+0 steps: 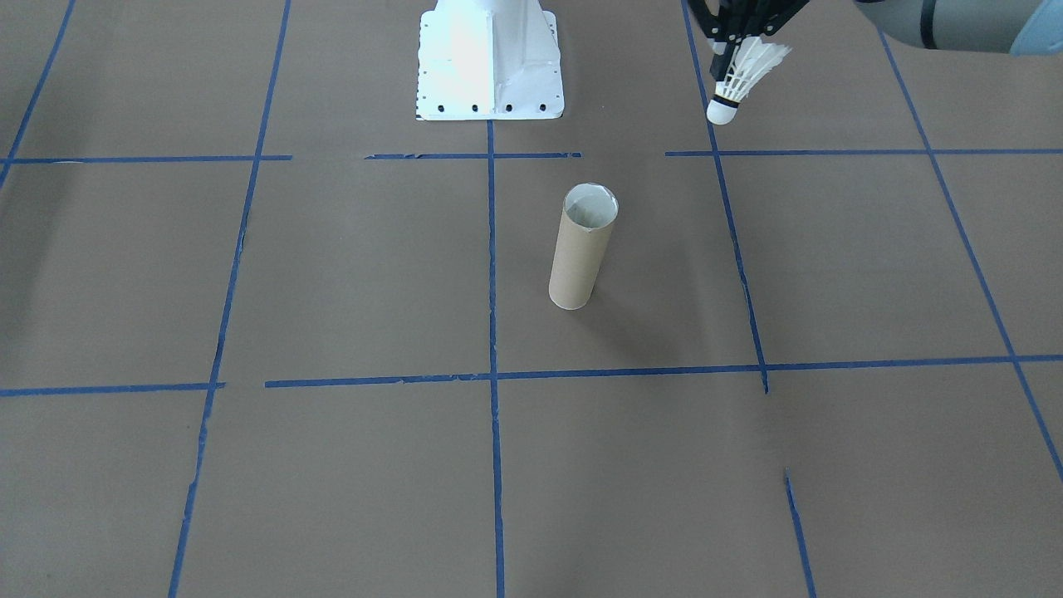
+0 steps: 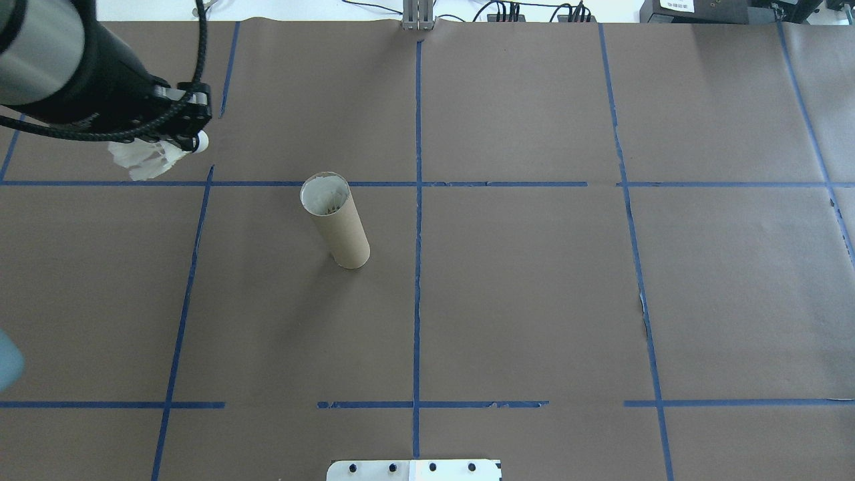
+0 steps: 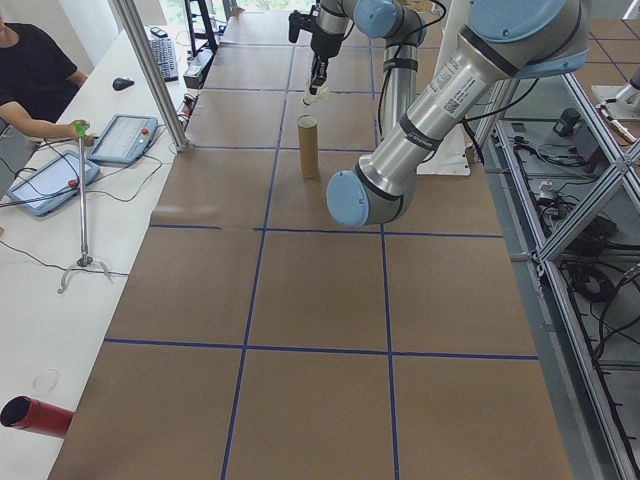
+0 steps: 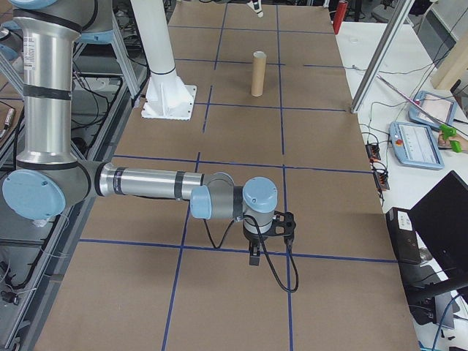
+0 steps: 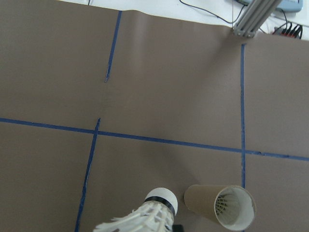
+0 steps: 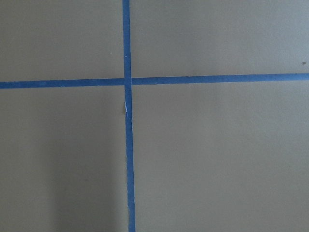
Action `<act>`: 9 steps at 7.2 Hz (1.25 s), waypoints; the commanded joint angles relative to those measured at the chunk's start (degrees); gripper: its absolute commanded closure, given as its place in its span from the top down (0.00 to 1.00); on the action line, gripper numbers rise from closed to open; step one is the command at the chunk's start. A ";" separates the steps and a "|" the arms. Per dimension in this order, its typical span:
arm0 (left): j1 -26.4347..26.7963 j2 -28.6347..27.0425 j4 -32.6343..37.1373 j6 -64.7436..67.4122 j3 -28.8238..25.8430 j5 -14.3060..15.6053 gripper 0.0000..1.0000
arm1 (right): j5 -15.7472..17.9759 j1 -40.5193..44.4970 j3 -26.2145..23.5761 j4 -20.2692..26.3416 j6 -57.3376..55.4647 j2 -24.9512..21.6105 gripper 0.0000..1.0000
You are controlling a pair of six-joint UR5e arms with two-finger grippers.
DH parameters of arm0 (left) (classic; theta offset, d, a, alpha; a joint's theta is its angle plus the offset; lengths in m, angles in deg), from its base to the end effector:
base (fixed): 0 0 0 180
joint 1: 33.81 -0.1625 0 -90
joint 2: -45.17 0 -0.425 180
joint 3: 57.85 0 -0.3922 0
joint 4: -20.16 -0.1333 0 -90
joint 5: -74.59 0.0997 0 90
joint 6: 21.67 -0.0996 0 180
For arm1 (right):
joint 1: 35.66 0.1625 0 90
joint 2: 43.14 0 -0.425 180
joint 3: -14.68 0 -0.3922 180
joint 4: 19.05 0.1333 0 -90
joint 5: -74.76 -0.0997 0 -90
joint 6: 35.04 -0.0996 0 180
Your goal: Collect badminton balls into bucket
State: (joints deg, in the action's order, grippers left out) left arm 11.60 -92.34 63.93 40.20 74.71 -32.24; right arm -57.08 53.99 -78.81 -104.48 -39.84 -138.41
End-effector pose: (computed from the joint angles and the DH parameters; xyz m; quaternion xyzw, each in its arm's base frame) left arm 0.2421 -0.3944 0.0571 0.1123 0.3771 -0.0839 0.9155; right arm 0.0641 -0.4566 0.6671 0.0067 -0.3576 0.0276 0.9334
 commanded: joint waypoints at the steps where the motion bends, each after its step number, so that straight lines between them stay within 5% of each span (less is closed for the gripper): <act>1: -7.06 -6.33 -3.86 -1.39 -7.71 5.64 0.00 | 0.00 0.00 -0.03 0.00 0.05 0.00 1.00; 3: -11.04 -10.38 -6.49 -5.08 -14.66 11.71 0.00 | 0.09 0.00 -0.03 0.00 -0.04 0.00 1.00; 9: -10.96 -13.83 -5.98 -22.67 -25.23 13.49 0.00 | 0.00 0.00 -0.03 0.00 0.05 0.00 1.00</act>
State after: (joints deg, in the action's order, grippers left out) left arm 0.60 -106.31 57.67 19.08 50.56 -18.73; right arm -57.08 53.99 -78.84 -104.48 -39.80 -138.41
